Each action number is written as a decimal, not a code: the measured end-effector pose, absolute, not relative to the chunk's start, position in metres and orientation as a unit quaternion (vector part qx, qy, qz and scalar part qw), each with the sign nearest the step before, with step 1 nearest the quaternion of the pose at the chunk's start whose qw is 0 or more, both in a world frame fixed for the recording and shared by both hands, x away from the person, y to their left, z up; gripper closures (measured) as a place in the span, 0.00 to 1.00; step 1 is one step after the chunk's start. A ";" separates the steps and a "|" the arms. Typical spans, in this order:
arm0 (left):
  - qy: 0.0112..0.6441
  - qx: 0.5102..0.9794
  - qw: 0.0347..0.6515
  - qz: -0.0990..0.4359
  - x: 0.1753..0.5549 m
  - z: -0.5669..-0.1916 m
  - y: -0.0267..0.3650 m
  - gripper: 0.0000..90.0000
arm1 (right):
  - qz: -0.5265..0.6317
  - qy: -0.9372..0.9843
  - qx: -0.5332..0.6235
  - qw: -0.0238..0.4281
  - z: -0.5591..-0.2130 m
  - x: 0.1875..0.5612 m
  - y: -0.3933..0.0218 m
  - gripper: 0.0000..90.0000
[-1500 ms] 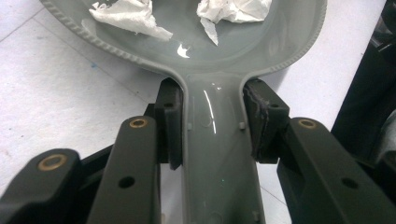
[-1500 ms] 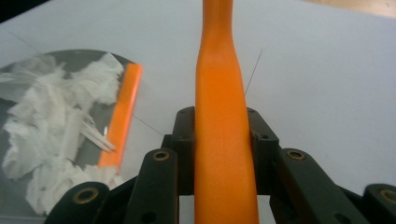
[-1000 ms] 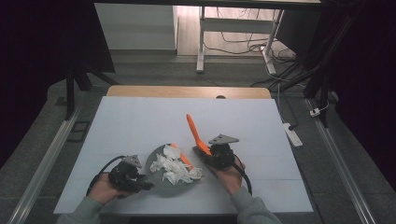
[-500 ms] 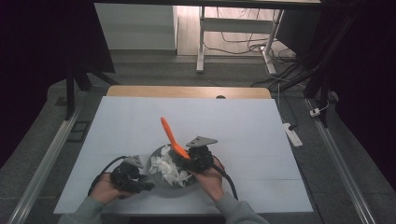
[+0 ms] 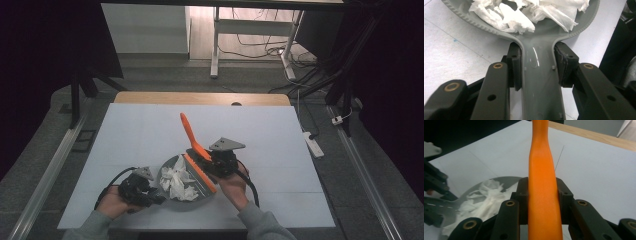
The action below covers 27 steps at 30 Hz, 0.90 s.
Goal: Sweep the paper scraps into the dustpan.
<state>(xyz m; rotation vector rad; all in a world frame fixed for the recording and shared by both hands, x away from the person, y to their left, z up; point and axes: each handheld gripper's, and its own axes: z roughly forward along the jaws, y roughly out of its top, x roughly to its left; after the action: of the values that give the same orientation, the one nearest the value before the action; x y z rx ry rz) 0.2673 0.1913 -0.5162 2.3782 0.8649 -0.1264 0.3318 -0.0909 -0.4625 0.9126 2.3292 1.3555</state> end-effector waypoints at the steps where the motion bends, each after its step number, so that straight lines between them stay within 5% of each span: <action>1: 0.326 0.896 0.299 -0.047 0.268 -0.517 0.191 0.68 | 0.468 0.809 0.321 0.150 -0.463 0.334 -0.093 0.78; 14: 0.328 0.895 0.299 -0.045 0.267 -0.517 0.190 0.68 | 0.436 0.839 0.296 0.136 -0.491 0.373 -0.067 0.78; 27: 0.330 0.893 0.303 -0.046 0.268 -0.517 0.192 0.68 | 0.434 0.862 0.233 0.119 -0.488 0.340 -0.052 0.78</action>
<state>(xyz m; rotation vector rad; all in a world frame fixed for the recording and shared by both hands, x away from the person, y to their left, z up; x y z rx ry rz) 0.2683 0.1921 -0.5174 2.3670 0.8756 -0.1212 0.3397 -0.0516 -0.4876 0.6805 2.5213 1.2701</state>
